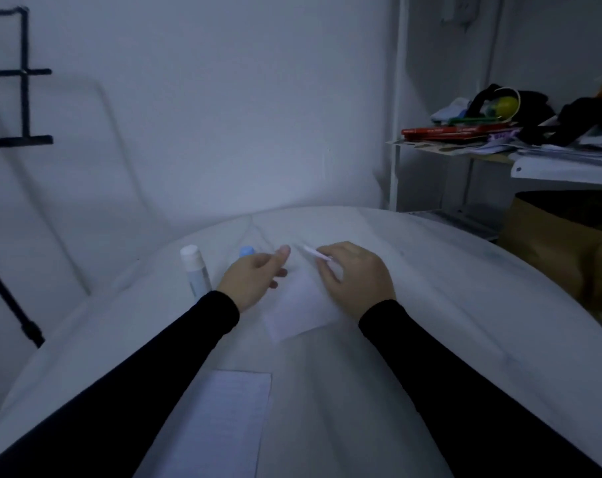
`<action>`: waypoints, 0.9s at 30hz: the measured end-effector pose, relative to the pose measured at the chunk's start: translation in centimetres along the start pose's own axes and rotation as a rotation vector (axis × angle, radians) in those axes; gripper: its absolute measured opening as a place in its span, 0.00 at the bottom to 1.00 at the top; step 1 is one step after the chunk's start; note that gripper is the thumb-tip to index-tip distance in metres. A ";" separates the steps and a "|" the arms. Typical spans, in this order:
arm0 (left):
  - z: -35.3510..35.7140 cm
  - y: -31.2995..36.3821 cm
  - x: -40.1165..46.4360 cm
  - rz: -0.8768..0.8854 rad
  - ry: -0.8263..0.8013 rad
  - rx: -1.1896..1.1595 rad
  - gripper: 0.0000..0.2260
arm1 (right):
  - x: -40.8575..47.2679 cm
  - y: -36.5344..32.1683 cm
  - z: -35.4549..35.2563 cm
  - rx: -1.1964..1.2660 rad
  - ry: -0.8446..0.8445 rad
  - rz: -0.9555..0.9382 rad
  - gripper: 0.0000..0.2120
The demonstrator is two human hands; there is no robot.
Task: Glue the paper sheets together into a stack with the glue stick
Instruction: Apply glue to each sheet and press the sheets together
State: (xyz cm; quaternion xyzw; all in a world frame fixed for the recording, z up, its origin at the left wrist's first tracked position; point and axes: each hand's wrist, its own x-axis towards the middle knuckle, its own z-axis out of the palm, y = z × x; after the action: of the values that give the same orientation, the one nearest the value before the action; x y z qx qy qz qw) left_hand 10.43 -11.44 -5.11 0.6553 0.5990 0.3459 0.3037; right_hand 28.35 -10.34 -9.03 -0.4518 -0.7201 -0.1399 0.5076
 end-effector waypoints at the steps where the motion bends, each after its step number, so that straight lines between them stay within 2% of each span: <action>1: -0.3 0.1 0.0 -0.065 0.029 -0.163 0.20 | -0.1 -1.0 0.3 0.011 -0.013 -0.079 0.12; 3: -0.8 0.0 -0.1 -0.134 0.078 -0.398 0.16 | -0.4 -2.4 0.7 0.013 -0.062 -0.211 0.11; 5: -1.3 -0.4 -0.3 -0.136 0.100 -0.478 0.10 | -0.8 -3.2 0.7 0.016 -0.132 -0.245 0.16; 6: -1.6 -0.7 -0.5 -0.133 0.096 -0.494 0.10 | -1.1 -3.4 0.7 0.025 -0.173 -0.199 0.22; 8: -2.2 -1.4 -0.8 -0.130 0.077 -0.540 0.10 | -1.1 -3.4 0.3 0.052 -0.262 0.020 0.31; 10: -2.6 -2.0 -1.2 -0.127 0.064 -0.592 0.09 | -0.9 -2.9 0.1 0.055 -0.314 0.269 0.35; 13: -2.5 -2.6 -1.3 -0.127 0.055 -0.638 0.08 | -0.6 -1.7 0.1 0.136 -0.327 0.503 0.28; 16: -1.9 -2.5 -1.2 -0.142 0.039 -0.661 0.08 | -0.5 -1.1 0.1 0.237 -0.336 0.615 0.16; 18: -1.6 -2.2 -1.2 -0.170 0.050 -0.606 0.04 | -0.5 -0.8 0.0 0.303 -0.338 0.676 0.12; 20: -1.5 -2.1 -1.1 -0.200 0.095 -0.482 0.06 | -0.7 -0.3 0.2 0.329 -0.363 0.712 0.11; 23: -1.5 -2.2 -0.9 -0.209 0.127 -0.290 0.16 | -1.0 0.1 0.6 0.217 -0.413 0.710 0.10; 27: -1.4 -2.5 -0.8 -0.212 0.126 -0.140 0.19 | -0.9 -0.4 0.4 0.091 -0.482 0.679 0.10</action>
State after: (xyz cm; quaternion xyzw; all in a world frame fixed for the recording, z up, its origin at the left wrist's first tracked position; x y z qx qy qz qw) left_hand 7.83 -12.07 -6.42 0.5426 0.6571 0.3934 0.3452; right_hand 27.88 -10.74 -9.88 -0.6605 -0.6338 0.1773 0.3614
